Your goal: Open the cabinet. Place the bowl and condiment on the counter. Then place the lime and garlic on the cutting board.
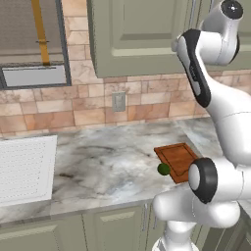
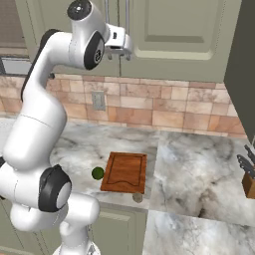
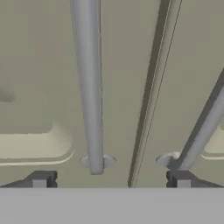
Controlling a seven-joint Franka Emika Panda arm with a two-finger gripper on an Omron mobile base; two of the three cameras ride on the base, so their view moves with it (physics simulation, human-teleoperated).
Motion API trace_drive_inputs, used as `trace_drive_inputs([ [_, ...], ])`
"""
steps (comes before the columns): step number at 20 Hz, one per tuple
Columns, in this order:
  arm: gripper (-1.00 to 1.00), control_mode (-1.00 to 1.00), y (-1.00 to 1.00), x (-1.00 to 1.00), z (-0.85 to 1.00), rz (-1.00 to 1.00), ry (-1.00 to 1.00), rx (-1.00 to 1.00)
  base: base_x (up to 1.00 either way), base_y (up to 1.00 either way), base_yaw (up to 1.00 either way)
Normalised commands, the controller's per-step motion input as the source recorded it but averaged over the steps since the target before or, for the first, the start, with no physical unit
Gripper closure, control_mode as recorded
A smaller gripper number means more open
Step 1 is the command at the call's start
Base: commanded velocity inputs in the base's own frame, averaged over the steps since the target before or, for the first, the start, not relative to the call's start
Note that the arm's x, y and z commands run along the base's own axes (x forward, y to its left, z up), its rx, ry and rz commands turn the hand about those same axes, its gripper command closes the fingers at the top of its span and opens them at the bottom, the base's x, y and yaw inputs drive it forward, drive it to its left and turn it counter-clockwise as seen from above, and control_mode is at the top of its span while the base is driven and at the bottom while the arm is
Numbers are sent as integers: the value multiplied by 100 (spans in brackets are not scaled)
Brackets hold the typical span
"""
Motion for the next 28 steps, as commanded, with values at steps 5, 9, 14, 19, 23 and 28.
trace_drive_inputs([
  [5, -100, -100, 0, 68, -4, -13, -11, 13, 0, 0, 0],
  [9, -100, -100, 0, 77, -5, -14, -2, 10, 0, 0, 0],
  [14, 100, -100, 0, 63, -13, -7, -3, 2, 0, 0, 0],
  [19, 100, -100, 0, 20, -26, 1, -20, 0, 0, 0, 0],
  [23, 100, -100, 6, -35, -48, 6, -38, 1, 0, 0, 0],
  [28, 100, -100, 53, -96, -67, 18, -33, 5, 0, 0, 0],
])
